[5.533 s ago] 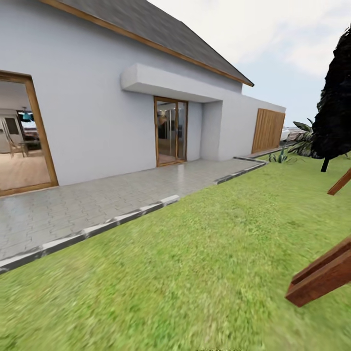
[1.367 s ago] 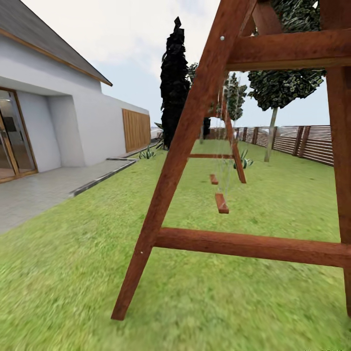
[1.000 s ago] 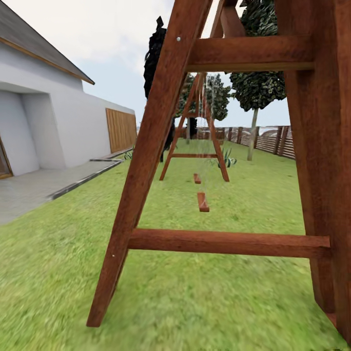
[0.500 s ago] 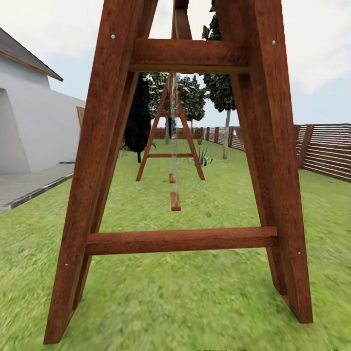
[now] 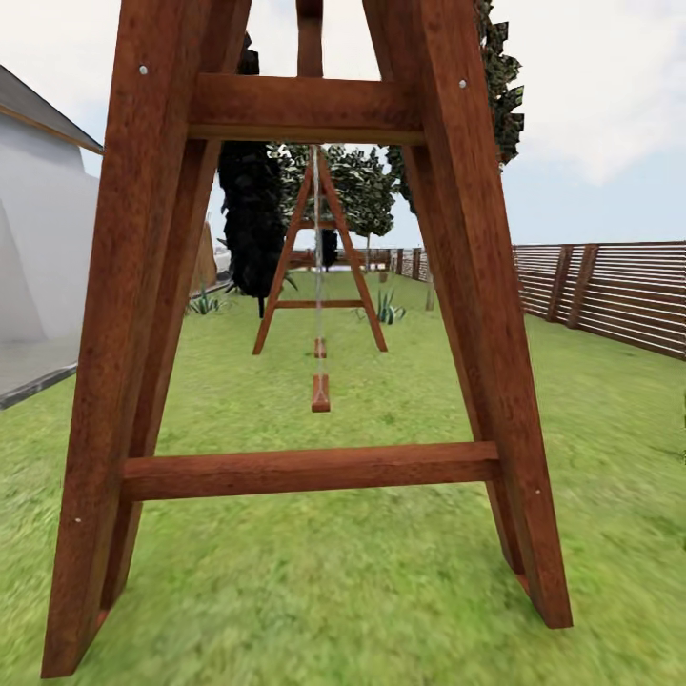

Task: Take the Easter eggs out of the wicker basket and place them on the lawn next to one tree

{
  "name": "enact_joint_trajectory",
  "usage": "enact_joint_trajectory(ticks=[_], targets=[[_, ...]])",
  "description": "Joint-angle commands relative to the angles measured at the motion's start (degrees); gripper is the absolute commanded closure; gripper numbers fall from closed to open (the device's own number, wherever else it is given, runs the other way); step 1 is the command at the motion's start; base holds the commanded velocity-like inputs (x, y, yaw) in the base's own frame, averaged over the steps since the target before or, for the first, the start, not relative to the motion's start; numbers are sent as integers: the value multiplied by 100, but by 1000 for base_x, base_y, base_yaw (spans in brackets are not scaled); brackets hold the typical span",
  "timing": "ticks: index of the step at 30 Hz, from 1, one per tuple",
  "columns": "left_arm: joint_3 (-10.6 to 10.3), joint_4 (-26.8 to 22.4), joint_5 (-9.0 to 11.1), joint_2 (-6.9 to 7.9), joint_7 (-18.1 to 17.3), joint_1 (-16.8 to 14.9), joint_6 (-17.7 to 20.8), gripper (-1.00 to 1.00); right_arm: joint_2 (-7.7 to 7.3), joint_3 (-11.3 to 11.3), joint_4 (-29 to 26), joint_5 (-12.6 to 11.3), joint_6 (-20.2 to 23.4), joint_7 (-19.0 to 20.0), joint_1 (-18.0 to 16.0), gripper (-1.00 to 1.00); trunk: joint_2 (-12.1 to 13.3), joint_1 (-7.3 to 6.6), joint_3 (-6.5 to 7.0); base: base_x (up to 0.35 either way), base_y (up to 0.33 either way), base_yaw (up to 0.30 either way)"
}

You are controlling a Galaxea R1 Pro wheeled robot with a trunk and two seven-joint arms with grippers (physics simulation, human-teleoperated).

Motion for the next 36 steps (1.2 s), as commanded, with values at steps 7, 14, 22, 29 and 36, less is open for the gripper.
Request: enact_joint_trajectory(ticks=[7, 14, 22, 29, 36], targets=[[13, -8, 57, -1, -21, 2, 7, -100, 2, 1, 4, 0, -17, 2, -3, -100, -3, 0, -5, 0, -331, 0], [13, -8, 57, -1, -21, 2, 7, -100, 7, 1, 4, 0, -17, 2, -3, -100, -3, 0, -5, 0, -331, 6], [13, -8, 57, 0, -21, 2, 7, -100, 7, 1, 4, 0, -17, 2, -3, -100, -3, 0, -5, 0, -331, 207], [13, -8, 57, 1, -21, 2, 7, -100, 7, 1, 4, 0, -17, 2, -3, -100, -3, 0, -5, 0, -331, 115], [13, -8, 57, 0, -21, 2, 7, -100, 6, 1, 4, 0, -17, 2, -3, -100, -3, 0, -5, 0, -331, -18]])
